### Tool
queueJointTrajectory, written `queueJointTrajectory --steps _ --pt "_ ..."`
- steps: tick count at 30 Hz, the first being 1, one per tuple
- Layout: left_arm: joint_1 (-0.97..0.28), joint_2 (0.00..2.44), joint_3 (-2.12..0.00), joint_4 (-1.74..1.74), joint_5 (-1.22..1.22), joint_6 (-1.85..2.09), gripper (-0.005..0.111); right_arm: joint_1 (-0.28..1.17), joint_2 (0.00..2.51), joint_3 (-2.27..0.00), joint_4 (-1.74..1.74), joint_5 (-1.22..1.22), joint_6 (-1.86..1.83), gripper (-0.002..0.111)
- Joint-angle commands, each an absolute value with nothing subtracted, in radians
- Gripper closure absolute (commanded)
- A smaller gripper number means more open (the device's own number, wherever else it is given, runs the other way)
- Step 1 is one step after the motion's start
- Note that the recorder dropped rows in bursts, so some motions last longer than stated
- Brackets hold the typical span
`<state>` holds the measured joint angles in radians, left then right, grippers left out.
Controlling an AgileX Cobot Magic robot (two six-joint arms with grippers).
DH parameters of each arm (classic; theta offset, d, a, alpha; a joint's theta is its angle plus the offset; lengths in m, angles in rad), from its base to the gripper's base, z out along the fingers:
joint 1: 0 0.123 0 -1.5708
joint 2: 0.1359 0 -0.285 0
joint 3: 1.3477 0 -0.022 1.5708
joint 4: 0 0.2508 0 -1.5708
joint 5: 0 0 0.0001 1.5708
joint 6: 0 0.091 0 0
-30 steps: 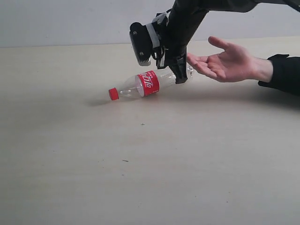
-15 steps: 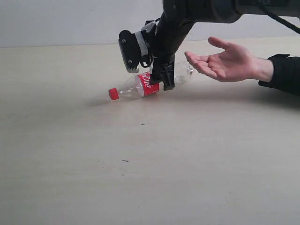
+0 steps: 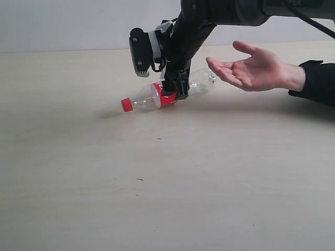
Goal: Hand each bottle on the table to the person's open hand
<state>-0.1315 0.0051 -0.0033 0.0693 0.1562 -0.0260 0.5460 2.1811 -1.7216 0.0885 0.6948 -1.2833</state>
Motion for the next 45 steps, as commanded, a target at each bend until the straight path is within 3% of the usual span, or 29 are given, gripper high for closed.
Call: queueJointTrajectory --steps 1,2,5,6,7,13,20,28,38,45 --pt "-0.129 0.0 0.0 0.071 0.152 -0.034 0.107 0.547 2.158 -1.733 0.038 0.693 -1.13 0.039" --pt "-0.129 0.0 0.0 0.071 0.152 -0.034 0.107 0.547 2.148 -1.733 0.02 0.702 -1.07 0.046" --pt "-0.129 0.0 0.0 0.071 0.152 -0.034 0.107 0.547 2.097 -1.733 -0.061 0.792 -0.904 0.082" --pt "-0.129 0.0 0.0 0.071 0.152 -0.034 0.107 0.544 2.073 -1.733 -0.082 0.845 -0.855 0.101" --pt "-0.129 0.0 0.0 0.071 0.152 -0.034 0.107 0.544 2.059 -1.733 -0.086 0.907 -0.838 0.107" --pt "-0.129 0.0 0.0 0.071 0.152 -0.034 0.107 0.49 1.893 -1.674 0.049 1.086 -0.68 0.108" --pt "-0.129 0.0 0.0 0.071 0.152 -0.034 0.107 0.345 1.46 -1.237 0.135 0.787 -0.425 0.108" --pt "-0.129 0.0 0.0 0.071 0.152 -0.034 0.107 0.373 0.917 -0.779 0.368 0.598 -0.427 0.108" --pt "-0.129 0.0 0.0 0.071 0.152 -0.034 0.107 0.373 0.095 -0.44 0.476 0.512 -0.354 0.108" --pt "-0.129 0.0 0.0 0.071 0.152 -0.034 0.107 0.373 0.0 -0.321 0.531 0.364 -0.326 0.108"
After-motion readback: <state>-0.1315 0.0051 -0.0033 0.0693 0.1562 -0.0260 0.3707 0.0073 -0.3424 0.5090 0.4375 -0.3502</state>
